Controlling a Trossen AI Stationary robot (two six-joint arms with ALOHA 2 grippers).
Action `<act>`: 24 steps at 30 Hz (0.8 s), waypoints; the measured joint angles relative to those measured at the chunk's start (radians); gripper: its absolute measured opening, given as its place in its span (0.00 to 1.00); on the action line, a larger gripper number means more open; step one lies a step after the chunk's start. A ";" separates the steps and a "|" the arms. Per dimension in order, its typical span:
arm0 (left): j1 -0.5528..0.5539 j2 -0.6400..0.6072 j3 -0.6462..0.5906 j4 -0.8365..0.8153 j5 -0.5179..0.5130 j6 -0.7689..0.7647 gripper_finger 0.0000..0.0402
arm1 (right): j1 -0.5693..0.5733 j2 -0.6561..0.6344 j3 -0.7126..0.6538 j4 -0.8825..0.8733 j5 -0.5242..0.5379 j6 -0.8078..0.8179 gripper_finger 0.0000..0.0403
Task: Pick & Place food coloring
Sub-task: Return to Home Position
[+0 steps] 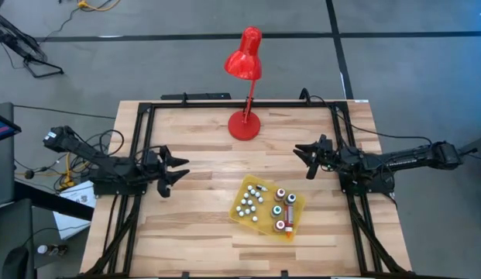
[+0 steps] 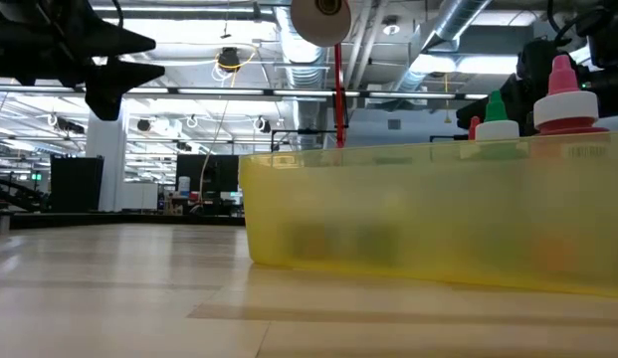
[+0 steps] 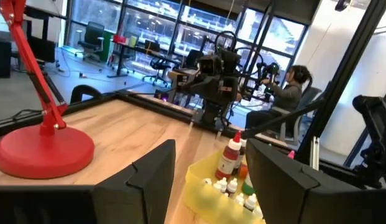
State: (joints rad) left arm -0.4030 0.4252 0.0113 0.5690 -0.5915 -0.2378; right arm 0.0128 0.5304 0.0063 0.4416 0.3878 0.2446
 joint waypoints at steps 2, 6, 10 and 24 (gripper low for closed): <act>0.000 0.000 0.000 -0.019 -0.001 -0.004 0.47 | 0.000 0.000 0.000 0.000 0.000 0.000 0.25; 0.000 0.000 0.000 -0.055 -0.020 0.009 0.47 | 0.000 0.000 0.000 0.000 0.000 0.000 0.25; 0.000 0.000 -0.001 -0.138 -0.025 0.012 0.47 | 0.000 0.000 0.000 0.000 0.000 0.000 0.25; 0.000 0.027 0.007 -0.494 -0.014 0.014 0.47 | 0.000 -0.109 0.000 -0.016 -0.003 0.000 0.25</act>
State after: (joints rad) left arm -0.4030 0.4526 0.0179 0.0750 -0.6057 -0.2241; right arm 0.0128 0.4210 0.0059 0.4260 0.3847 0.2447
